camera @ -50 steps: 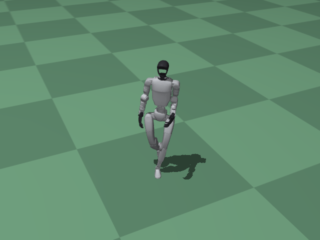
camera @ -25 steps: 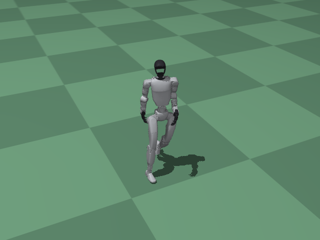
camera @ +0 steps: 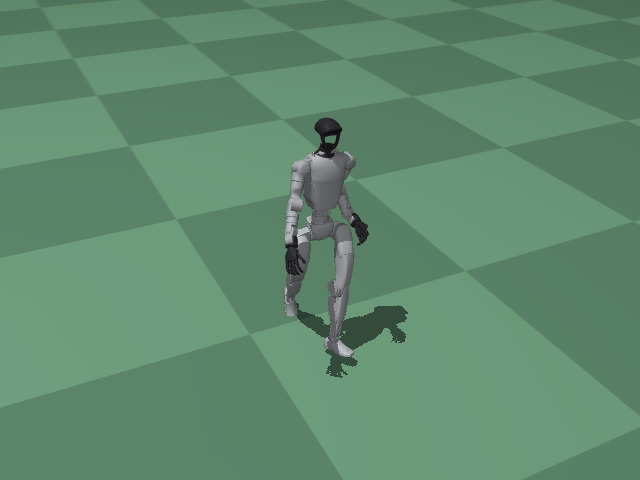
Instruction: Walk run
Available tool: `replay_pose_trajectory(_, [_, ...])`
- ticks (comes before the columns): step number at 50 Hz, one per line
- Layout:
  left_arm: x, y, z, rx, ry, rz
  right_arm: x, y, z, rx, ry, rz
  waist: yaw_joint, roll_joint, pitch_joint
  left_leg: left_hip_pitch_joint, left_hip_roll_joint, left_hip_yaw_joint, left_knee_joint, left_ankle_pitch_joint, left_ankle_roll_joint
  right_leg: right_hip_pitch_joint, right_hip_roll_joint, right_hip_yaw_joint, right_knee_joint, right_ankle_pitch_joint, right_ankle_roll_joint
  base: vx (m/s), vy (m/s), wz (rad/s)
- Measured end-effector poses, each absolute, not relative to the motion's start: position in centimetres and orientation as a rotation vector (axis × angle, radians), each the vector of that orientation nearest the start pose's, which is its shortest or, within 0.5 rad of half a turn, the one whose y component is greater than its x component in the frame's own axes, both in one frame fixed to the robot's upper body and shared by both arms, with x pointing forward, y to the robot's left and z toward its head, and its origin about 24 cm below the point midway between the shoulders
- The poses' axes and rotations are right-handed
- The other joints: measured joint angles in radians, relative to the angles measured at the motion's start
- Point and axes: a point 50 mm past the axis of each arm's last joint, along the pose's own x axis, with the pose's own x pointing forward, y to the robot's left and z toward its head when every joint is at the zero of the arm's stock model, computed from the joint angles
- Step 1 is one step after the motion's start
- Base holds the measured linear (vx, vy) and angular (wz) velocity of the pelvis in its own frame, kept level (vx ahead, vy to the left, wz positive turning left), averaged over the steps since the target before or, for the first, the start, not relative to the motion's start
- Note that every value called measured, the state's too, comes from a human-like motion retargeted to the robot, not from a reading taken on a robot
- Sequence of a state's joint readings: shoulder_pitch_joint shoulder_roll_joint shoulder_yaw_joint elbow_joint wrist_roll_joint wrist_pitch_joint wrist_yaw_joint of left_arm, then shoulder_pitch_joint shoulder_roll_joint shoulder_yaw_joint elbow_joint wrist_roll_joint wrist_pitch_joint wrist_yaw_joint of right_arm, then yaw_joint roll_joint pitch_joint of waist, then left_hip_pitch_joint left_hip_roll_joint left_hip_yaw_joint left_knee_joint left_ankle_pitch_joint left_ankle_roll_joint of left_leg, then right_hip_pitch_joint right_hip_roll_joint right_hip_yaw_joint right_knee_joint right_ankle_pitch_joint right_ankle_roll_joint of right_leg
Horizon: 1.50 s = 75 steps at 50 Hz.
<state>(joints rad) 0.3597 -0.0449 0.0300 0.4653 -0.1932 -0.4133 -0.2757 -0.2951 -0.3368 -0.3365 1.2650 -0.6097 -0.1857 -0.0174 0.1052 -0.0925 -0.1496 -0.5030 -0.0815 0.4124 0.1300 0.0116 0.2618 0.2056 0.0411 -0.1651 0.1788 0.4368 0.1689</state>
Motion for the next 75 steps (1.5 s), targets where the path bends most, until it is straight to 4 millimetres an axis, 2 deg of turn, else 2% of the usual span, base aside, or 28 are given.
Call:
replay_pose_trajectory(2, [13.0, 16.0, -8.5, -0.26, 0.352, -0.006, 18.7, -27.0, -11.5, -0.578, 0.881, -0.016, -0.057, -0.017, 0.017, 0.003, -0.05, -0.174, 0.115, -0.073, 0.0, -0.09, 0.035, 0.076, 0.302, 0.087, 0.043, 1.19, -0.26, 1.51])
replay_pose_trajectory(4, [14.0, 16.0, -8.4, -0.271, 0.338, -0.008, 15.9, -25.5, -13.4, -0.543, 0.985, 0.044, -0.107, -0.01, 0.046, 0.069, -0.074, -0.19, 0.176, -0.133, 0.0, -0.182, 0.059, 0.094, 0.577, 0.087, 0.047, 0.89, -0.09, 1.73])
replay_pose_trajectory(7, [15.6, 15.3, -8.0, -0.288, 0.31, -0.011, 9.5, -23.3, -16.2, -0.474, 1.197, 0.114, -0.099, 0.116, 0.038, 0.208, 0.04, -0.194, 0.103, -0.149, 0.0, -0.277, 0.173, 0.078, 0.573, 0.055, -0.059, 1.21, 0.04, 0.77])
replay_pose_trajectory(10, [17.1, 13.9, -7.4, -0.337, 0.271, -0.029, 1.5, -21.5, -17.6, -0.384, 1.448, 0.154, -0.132, 0.167, 0.049, 0.307, 0.012, -0.276, 0.054, -0.149, 0.0, -0.399, 0.121, 0.079, 0.615, -0.107, -0.126, 1.19, 0.02, 1.75])
replay_pose_trajectory(13, [18.5, 12.8, -6.1, -0.345, 0.205, -0.09, -6.2, -19.2, -17.3, -0.227, 1.675, 0.218, -0.23, 0.213, 0.058, 0.4, -0.02, -0.435, 0.002, -0.146, 0.0, -0.498, 0.015, 0.059, 0.491, -0.245, -0.131, 1.09, -0.17, 2.67])
replay_pose_trajectory(17, [20.4, 12.3, -4.2, -0.315, 0.115, -0.191, -14.2, -15.6, -15.3, 0.027, 1.912, 0.321, -0.335, 0.204, 0.075, 0.509, -0.083, -0.615, -0.02, -0.169, 0.0, -0.556, -0.135, 0.09, 0.144, -0.27, -0.093, 0.93, -0.38, 2.41])
replay_pose_trajectory(20, [21.5, 12.5, -3.4, -0.291, 0.079, -0.251, -18.1, -13.2, -13.6, 0.174, 2.021, 0.393, -0.377, 0.172, 0.098, 0.615, -0.12, -0.704, -0.036, -0.181, -0.001, -0.606, -0.188, 0.223, -0.064, -0.351, -0.113, 0.8, -0.42, 1.55])
replay_pose_trajectory(23, [21.5, 13.3, -3.3, -0.262, 0.073, -0.264, -20.5, -12.1, -12.2, 0.264, 2.102, 0.47, -0.357, 0.182, 0.108, 0.689, -0.074, -0.712, -0.033, -0.168, -0.058, -0.636, -0.185, 0.273, -0.228, -0.449, 0.034, 1.04, -0.69, 0.29])
replay_pose_trajectory(26, [20.2, 14.3, -4.3, -0.256, 0.111, -0.217, -21.2, -13.4, -11.7, 0.251, 2.185, 0.485, -0.331, 0.163, 0.079, 0.721, -0.075, -0.661, -0.001, -0.054, -0.147, -0.651, -0.152, 0.185, -0.162, -0.42, -0.023, 0.99, -0.62, -0.3])
replay_pose_trajectory(29, [17.8, 15.0, -6.0, -0.279, 0.184, -0.143, -20.1, -15.5, -12.4, 0.147, 2.207, 0.407, -0.393, 0.166, 0.045, 0.71, -0.048, -0.623, 0.12, 0.217, -0.284, -0.638, -0.159, 0.164, -0.055, -0.339, 0.004, 1.07, -0.6, 0.79])
replay_pose_trajectory(31, [16.2, 15.0, -7.1, -0.299, 0.234, -0.088, -18.0, -16.9, -13.5, 0.075, 2.151, 0.323, -0.435, 0.203, 0.048, 0.636, 0.007, -0.595, 0.317, 0.418, -0.407, -0.612, -0.105, 0.281, 0.006, -0.395, -0.052, 1.08, -0.58, 1.13])
replay_pose_trajectory(33, [15.2, 14.7, -7.8, -0.314, 0.276, -0.036, -14.6, -18.7, -14.8, 0.008, 2.063, 0.244, -0.443, 0.231, 0.072, 0.514, 0.098, -0.508, 0.632, 0.504, -0.478, -0.546, -0.058, 0.191, 0.028, -0.442, -0.112, 1.11, -0.61, 0.49])
replay_pose_trajectory(35, [14.8, 14.5, -8.1, -0.324, 0.295, -0.02, -10.0, -20.4, -16.1, -0.061, 1.952, 0.159, -0.425, 0.2, 0.066, 0.417, 0.119, -0.425, 0.785, 0.512, -0.422, -0.475, -0.095, 0.065, 0.01, -0.458, -0.144, 0.85, -0.5, 0.11])
replay_pose_trajectory(37, [14.5, 14.4, -8.3, -0.329, 0.306, -0.029, -4.6, -21.9, -17.0, -0.152, 1.791, 0.071, -0.416, 0.136, 0.041, 0.339, 0.072, -0.334, 0.763, 0.432, -0.292, -0.431, -0.098, 0.166, -0.023, -0.469, -0.169, 0.8, -0.49, 0.2])
replay_pose_trajectory(39, [14.4, 14.5, -8.2, -0.322, 0.301, -0.038, 1.4, -23.0, -17.3, -0.24, 1.599, -0.004, -0.37, 0.106, 0.047, 0.244, 0.038, -0.282, 0.761, 0.328, -0.25, -0.38, -0.09, 0.189, -0.051, -0.468, -0.182, 0.7, -0.37, -0.71])
replay_pose_trajectory(43, [14.7, 14.8, -7.4, -0.287, 0.256, -0.055, 12.8, -25.0, -15.0, -0.328, 1.217, -0.079, -0.246, 0.055, 0.061, 0.056, 0.032, -0.186, 0.632, 0.144, -0.194, -0.281, -0.075, 0.182, -0.111, -0.47, -0.214, 0.81, -0.39, -0.98])
replay_pose_trajectory(46, [15.2, 14.9, -7.0, -0.296, 0.233, -0.059, 19.1, -26.4, -11.9, -0.358, 0.988, -0.109, -0.189, 0.065, 0.068, -0.017, 0.06, -0.169, 0.357, 0.093, -0.145, -0.205, -0.013, 0.156, -0.141, -0.5, -0.242, 0.92, -0.4, -0.27])
replay_pose_trajectory(48, [15.4, 14.7, -6.8, -0.325, 0.223, -0.057, 22.3, -27.2, -9.7, -0.388, 0.862, -0.133, -0.16, 0.071, 0.074, -0.036, 0.078, -0.108, 0.147, 0.072, -0.116, -0.153, 0.023, 0.151, -0.15, -0.525, -0.254, 1.03, -0.37, -0.16])
replay_pose_trajectory(50, [15.7, 14.5, -6.7, -0.358, 0.213, -0.049, 24.6, -27.9, -7.7, -0.429, 0.754, -0.162, -0.133, 0.065, 0.079, -0.048, 0.044, -0.098, -0.04, 0.012, -0.142, -0.104, 0.041, 0.155, -0.153, -0.541, -0.256, 0.88, -0.29, -0.03])
replay_pose_trajectory(53, [15.8, 14.4, -6.8, -0.367, 0.22, -0.035, 25.8, -28.3, -6.3, -0.491, 0.66, -0.204, -0.133, 0.055, 0.07, -0.047, 0.002, -0.099, -0.155, -0.066, -0.204, -0.044, 0.057, 0.112, -0.137, -0.503, -0.228, 1.17, -0.28, 0.21])
replay_pose_trajectory(55, [15.7, 14.4, -7.1, -0.362, 0.239, -0.03, 25.5, -28.2, -6.5, -0.516, 0.644, -0.226, -0.108, 0.041, 0.06, -0.037, 0.019, -0.074, -0.084, -0.079, -0.176, -0.02, 0.062, 0.126, -0.102, -0.42, -0.182, 1.11, -0.24, -0.49])
replay_pose_trajectory(60, [14.7, 14.7, -7.7, -0.345, 0.277, -0.017, 19.3, -26.0, -11.7, -0.53, 0.88, -0.072, -0.061, 0.02, 0.014, 0.0, 0.03, -0.146, 0.045, 0.031, -0.059, -0.026, 0.055, 0.132, 0.114, 0.08, 0.037, 1.35, -0.17, -0.48])
replay_pose_trajectory(62, [15.3, 15.1, -7.6, -0.353, 0.268, -0.014, 15.6, -24.5, -14.1, -0.531, 1.056, 0.053, -0.122, -0.013, 0.063, 0.032, -0.061, -0.278, 0.137, -0.044, -0.044, -0.14, 0.07, 0.167, 0.491, 0.087, 0.086, 1.29, -0.3, 1.06])
replay_pose_trajectory(64, [16.4, 15.4, -7.3, -0.348, 0.251, -0.025, 11.6, -23.0, -15.8, -0.515, 1.221, 0.143, -0.142, 0.003, 0.084, 0.11, -0.014, -0.202, 0.154, -0.098, -0.053, -0.227, 0.104, 0.16, 0.659, 0.087, 0.075, 1.03, -0.29, 0.47])
replay_pose_trajectory(65, [16.9, 15.5, -7.1, -0.34, 0.245, -0.031, 9.3, -22.1, -16.6, -0.5, 1.298, 0.184, -0.139, 0.046, 0.081, 0.163, 0.056, -0.162, 0.117, -0.102, -0.059, -0.254, 0.141, 0.146, 0.627, 0.087, 0.055, 0.89, -0.12, -0.01])
replay_pose_trajectory(68, [18.0, 15.3, -6.4, -0.306, 0.216, -0.058, 2.0, -20.1, -17.8, -0.43, 1.508, 0.248, -0.172, 0.113, 0.088, 0.267, 0.078, -0.229, 0.054, -0.127, -0.079, -0.376, 0.149, 0.101, 0.597, -0.033, -0.038, 0.93, -0.17, 0.54])
replay_pose_trajectory(72, [19.1, 14.7, -5.1, -0.268, 0.151, -0.131, -7.8, -17.5, -17.1, -0.205, 1.765, 0.238, -0.303, 0.168, 0.094, 0.381, 0.058, -0.32, -0.02, -0.15, -0.095, -0.54, 0.049, 0.081, 0.463, -0.23, -0.053, 1.0, -0.19, 1.47])
replay_pose_trajectory(75, [19.8, 14.4, -4.1, -0.23, 0.105, -0.206, -14.6, -15.2, -15.2, 0.04, 1.962, 0.226, -0.345, 0.159, 0.102, 0.477, 0.012, -0.353, -0.055, -0.186, -0.097, -0.599, -0.084, 0.048, 0.215, -0.264, -0.043, 1.1, -0.38, 0.75])
